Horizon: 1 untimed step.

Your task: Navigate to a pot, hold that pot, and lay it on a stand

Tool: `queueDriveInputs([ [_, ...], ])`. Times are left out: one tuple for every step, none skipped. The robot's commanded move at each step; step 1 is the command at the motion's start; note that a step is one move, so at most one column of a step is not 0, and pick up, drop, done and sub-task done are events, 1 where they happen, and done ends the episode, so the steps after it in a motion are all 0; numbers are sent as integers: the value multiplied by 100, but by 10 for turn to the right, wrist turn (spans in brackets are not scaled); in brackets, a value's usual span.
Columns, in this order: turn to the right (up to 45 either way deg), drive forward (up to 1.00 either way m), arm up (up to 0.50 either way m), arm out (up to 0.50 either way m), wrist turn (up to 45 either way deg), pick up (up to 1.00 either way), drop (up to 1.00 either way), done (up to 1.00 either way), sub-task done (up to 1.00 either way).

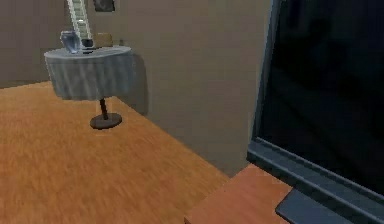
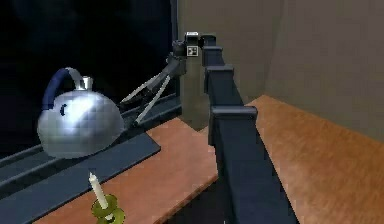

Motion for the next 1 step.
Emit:
queueDriveInputs([
  [0, 0, 0, 0, 390, 0, 0, 0, 0],
])
